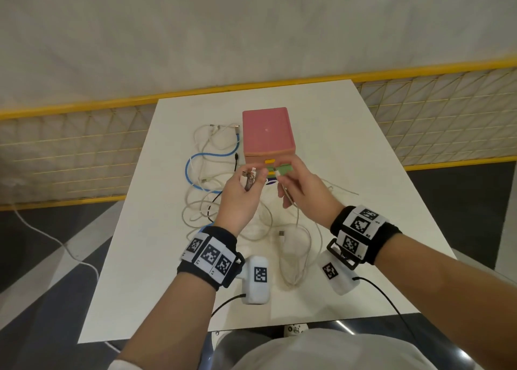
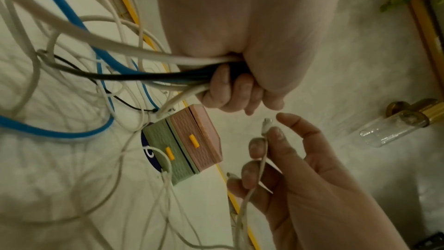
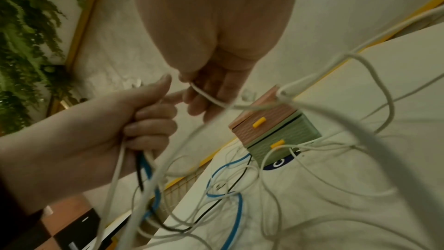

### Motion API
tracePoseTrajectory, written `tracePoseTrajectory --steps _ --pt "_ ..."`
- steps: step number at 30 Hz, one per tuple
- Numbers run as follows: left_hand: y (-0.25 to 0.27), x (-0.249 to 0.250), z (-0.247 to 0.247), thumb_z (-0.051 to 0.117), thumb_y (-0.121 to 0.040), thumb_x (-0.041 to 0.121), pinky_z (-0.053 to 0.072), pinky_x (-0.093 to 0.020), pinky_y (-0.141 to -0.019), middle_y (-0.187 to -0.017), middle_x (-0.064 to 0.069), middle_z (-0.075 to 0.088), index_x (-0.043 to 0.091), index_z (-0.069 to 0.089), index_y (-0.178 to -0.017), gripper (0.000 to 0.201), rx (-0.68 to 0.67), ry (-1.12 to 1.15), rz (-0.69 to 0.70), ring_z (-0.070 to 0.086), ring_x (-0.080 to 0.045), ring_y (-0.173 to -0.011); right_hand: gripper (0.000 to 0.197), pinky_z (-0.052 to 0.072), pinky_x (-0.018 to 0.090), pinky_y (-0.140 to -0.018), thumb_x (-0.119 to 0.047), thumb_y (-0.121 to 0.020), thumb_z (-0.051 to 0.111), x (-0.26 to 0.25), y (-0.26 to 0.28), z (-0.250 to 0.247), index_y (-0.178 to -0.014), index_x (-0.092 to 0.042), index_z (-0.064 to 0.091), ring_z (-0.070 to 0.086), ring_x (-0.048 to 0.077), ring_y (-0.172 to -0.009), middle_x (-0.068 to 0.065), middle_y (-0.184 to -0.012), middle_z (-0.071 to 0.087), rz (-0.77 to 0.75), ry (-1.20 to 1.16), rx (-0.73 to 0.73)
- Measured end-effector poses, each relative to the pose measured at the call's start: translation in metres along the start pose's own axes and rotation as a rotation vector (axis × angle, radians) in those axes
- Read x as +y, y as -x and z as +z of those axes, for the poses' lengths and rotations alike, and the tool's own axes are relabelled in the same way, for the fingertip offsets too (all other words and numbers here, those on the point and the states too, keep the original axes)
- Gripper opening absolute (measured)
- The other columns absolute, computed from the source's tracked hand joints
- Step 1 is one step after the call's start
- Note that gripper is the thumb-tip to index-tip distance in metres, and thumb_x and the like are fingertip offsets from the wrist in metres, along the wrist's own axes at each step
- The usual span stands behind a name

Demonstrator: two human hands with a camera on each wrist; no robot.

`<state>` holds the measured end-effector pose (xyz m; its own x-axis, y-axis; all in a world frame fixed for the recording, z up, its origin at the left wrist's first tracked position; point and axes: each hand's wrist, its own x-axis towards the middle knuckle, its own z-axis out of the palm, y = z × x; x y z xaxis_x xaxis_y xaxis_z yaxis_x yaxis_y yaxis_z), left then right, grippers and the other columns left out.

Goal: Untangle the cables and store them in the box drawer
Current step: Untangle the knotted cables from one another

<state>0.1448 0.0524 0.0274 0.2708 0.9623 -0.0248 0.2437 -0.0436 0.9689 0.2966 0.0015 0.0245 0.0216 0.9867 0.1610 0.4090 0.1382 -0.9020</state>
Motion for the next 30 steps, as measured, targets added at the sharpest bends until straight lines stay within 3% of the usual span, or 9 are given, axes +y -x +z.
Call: tracePoseTrajectory --steps 5,8,14,17,21,23,25,28,30 --pt "0.003 0.012 0.010 0.056 -0.097 0.034 0.034 -0.021 -0.050 -0.045 0.013 0.050 0.011 0.062 -0.086 0.026 -0.073 0.089 -0.011 0.042 -0.002 -0.043 0.020 0.050 0.037 -0.055 -0.007 -0.098 0.043 -0.007 0.003 0.011 -0.112 -0.015 0.030 0.055 0.021 -0.050 0.005 -0.069 0.056 -0.068 -0.104 0.053" --pt "-0.003 0.014 0.006 0.059 -0.094 0.042 0.037 -0.025 -0.056 -0.052 0.015 0.052 0.019 0.062 -0.083 0.025 0.041 0.099 -0.016 0.047 -0.002 -0.050 0.025 0.053 0.037 -0.059 -0.005 -0.097 0.043 -0.004 0.009 0.010 -0.117 -0.011 0.031 0.053 0.022 -0.058 0.003 -0.069 0.053 -0.045 -0.112 -0.029" --pt "0.000 0.022 0.011 0.053 -0.097 0.040 0.037 -0.014 -0.045 -0.053 0.002 0.055 -0.003 0.061 -0.087 0.045 -0.064 0.098 0.010 0.049 -0.003 -0.041 0.012 0.038 0.013 -0.058 -0.011 -0.099 0.042 -0.002 0.008 0.012 -0.097 -0.003 0.052 0.047 0.004 -0.057 -0.008 -0.066 0.049 -0.044 0.049 -0.048" --pt "-0.007 0.033 0.001 0.051 -0.097 0.044 0.037 -0.019 -0.049 -0.048 0.009 0.051 0.009 0.055 -0.070 0.045 0.091 0.213 -0.023 0.045 -0.005 -0.043 0.013 0.041 0.017 -0.061 -0.017 -0.099 0.043 0.008 0.010 0.005 -0.095 -0.011 0.054 0.046 0.007 -0.061 -0.008 -0.068 0.049 -0.028 0.161 -0.133" --pt "-0.028 0.055 -0.045 0.054 -0.096 0.045 0.042 -0.030 -0.060 -0.043 0.010 0.044 0.022 0.047 -0.054 0.048 0.372 0.515 -0.034 0.042 -0.011 -0.046 0.016 0.046 0.036 -0.076 -0.013 -0.096 0.042 0.057 0.023 -0.023 -0.099 -0.018 0.057 0.060 0.024 -0.082 0.002 -0.093 0.065 0.090 0.614 -0.319" --pt "-0.028 0.060 -0.059 0.055 -0.097 0.035 0.050 -0.033 -0.065 -0.044 0.008 0.033 0.021 0.043 -0.055 0.046 0.292 0.607 0.048 0.032 -0.013 -0.047 0.018 0.042 0.033 -0.076 -0.013 -0.097 0.040 0.067 0.023 -0.034 -0.099 -0.018 0.058 0.059 0.023 -0.081 0.003 -0.095 0.066 0.123 0.690 -0.262" --pt "-0.020 0.061 -0.055 0.060 -0.095 0.033 0.047 -0.030 -0.052 -0.045 0.009 0.033 0.022 0.048 -0.062 0.037 0.151 0.460 0.036 0.028 -0.011 -0.043 0.021 0.037 0.029 -0.072 -0.018 -0.100 0.036 0.057 0.016 -0.039 -0.096 -0.018 0.057 0.054 0.017 -0.069 0.002 -0.085 0.064 0.140 0.617 -0.173" --pt "-0.008 0.054 -0.029 0.065 -0.090 0.037 0.035 -0.023 -0.042 -0.060 0.010 0.042 0.023 0.063 -0.096 0.015 -0.079 0.124 -0.021 0.033 -0.005 -0.040 0.024 0.043 0.028 -0.069 -0.025 -0.101 0.036 0.026 -0.006 -0.038 -0.099 -0.019 0.059 0.060 0.018 -0.073 -0.003 -0.083 0.064 0.052 0.498 -0.076" --pt "-0.003 0.047 -0.011 0.064 -0.091 0.037 0.039 -0.018 -0.044 -0.064 0.015 0.048 0.027 0.062 -0.116 0.028 -0.226 -0.083 0.011 0.042 0.002 -0.040 0.025 0.047 0.022 -0.072 -0.023 -0.101 0.038 0.005 -0.020 -0.034 -0.110 -0.015 0.060 0.063 0.015 -0.079 -0.007 -0.088 0.067 -0.095 0.482 -0.072"
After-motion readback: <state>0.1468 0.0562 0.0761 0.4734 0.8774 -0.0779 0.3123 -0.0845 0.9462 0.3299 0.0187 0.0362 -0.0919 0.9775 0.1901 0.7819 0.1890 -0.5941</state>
